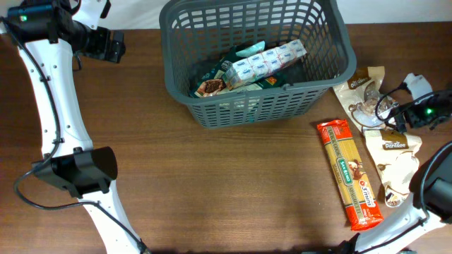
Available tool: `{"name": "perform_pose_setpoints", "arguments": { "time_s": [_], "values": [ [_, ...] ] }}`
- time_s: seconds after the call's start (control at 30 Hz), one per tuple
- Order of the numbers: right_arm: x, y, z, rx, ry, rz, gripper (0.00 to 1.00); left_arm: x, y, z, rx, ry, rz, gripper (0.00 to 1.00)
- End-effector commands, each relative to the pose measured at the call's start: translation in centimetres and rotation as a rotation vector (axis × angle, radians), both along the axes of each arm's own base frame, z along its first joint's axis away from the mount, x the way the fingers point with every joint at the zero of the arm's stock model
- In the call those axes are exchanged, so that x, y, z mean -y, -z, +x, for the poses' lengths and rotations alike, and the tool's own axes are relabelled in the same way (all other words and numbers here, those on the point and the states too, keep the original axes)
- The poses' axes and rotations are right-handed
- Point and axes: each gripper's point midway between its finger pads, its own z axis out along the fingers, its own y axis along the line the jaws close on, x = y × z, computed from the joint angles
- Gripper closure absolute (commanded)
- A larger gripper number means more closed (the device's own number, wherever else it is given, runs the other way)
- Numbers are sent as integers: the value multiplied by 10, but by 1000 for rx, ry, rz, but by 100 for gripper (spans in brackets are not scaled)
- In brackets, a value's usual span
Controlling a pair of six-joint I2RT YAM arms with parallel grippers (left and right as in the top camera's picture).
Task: Pack container
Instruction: 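Move the right gripper over the PanTree bag near the basket, then close the right gripper on the top PanTree bag and lift it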
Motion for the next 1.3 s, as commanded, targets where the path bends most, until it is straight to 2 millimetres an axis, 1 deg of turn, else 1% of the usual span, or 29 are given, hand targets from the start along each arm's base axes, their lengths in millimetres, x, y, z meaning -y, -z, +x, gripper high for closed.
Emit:
{"name": "perform_pose_setpoints", "arguments": {
  "time_s": [0.0, 0.13, 0.23, 0.37, 0.47, 0.67, 0.9, 1.0, 1.27],
  "values": [
    [-5, 19, 12, 24, -89, 30, 1, 4, -5, -2, 4, -46, -55, 1],
    [-4, 39, 16, 16, -91, 50, 1, 5, -3, -6, -18, -76, -78, 1],
    [-2, 46, 22, 29, -91, 43, 1, 6, -1, -9, -32, -77, -83, 1],
    [6, 40, 42, 94, -44, 9, 1, 6, -1, -9, -35, -85, -92, 1],
    [4, 32, 58, 135, -43, -8, 1, 6, -1, -10, -37, -86, -93, 1],
    [-11, 20, 83, 193, -98, -41, 1, 6, -1, -10, -39, -114, -109, 1],
    [-32, 13, 107, 247, -133, -59, 1, 6, -1, -10, -39, -114, -109, 1],
    [-36, 11, 113, 265, -146, -67, 1, 6, -1, -10, -39, -114, -109, 1],
    [-37, 13, 111, 254, -146, -61, 1, 6, -1, -9, -36, -114, -108, 1]
  ]
}}
